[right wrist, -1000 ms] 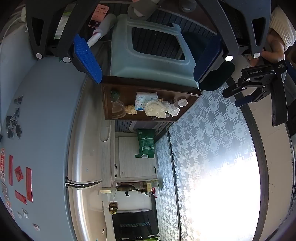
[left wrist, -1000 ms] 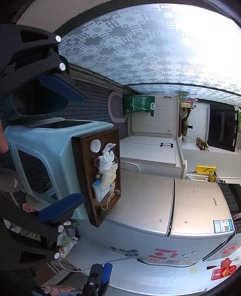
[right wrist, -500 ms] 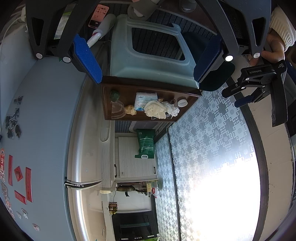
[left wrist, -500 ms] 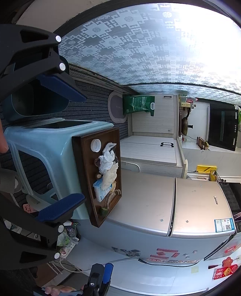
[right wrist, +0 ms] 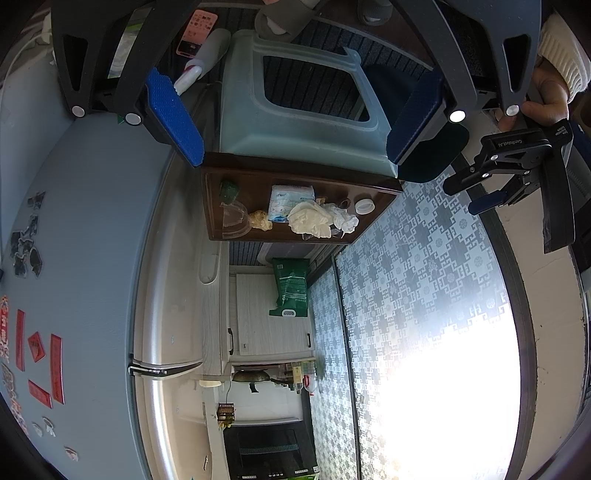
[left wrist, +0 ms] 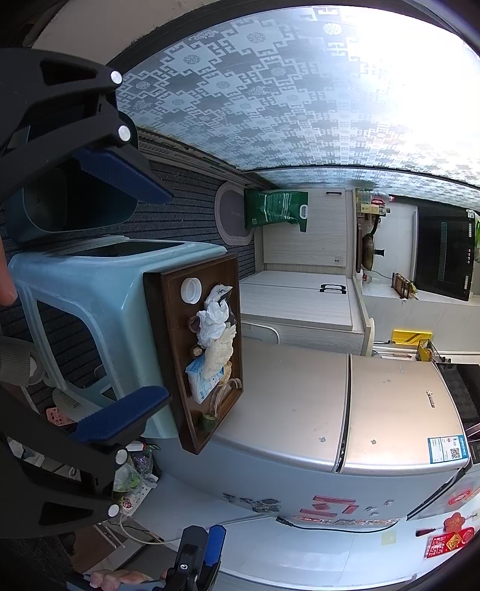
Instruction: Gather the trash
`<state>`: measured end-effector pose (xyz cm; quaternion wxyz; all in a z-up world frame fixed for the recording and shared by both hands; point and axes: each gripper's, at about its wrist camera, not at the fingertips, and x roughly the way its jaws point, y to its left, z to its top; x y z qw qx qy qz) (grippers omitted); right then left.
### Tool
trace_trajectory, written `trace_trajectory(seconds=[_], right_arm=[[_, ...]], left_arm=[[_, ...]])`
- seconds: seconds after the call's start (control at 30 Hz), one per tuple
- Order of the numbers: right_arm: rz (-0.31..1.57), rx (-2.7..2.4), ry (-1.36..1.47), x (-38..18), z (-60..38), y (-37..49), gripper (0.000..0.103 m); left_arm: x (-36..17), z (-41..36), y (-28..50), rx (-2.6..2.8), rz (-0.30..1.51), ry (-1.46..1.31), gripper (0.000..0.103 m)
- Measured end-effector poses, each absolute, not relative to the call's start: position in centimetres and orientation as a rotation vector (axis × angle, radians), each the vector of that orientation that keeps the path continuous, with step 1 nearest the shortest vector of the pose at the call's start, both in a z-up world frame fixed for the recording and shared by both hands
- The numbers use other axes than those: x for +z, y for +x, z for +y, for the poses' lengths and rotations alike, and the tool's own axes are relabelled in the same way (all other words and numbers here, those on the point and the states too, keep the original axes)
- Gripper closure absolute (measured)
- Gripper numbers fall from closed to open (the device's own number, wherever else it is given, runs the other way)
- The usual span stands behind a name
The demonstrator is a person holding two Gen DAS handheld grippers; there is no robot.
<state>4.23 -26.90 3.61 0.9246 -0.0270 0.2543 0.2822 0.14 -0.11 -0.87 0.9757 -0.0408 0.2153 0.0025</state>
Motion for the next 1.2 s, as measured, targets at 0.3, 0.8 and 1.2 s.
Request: trace_trajectory(seconds=[0.3,0.8,1.2], right_arm=[[0.522,0.579,-0.056,3.58,-26.91,4.22,0.003],[0.524,0.579,-0.057,3.49,-26.86,4.2,0.003],[0.525,0.579,-0.057,3.62,-26.8,4.33,0.003]], left_arm=[[-0.6,-0.52,0.08,0.003,0.434,-0.079,0.003],[-0.39,-0.27,0.24,0.001,0.434,-0.077,0.003],[-0.42,-0.35,0.24,0.001,0.433,-0.077,0.003]])
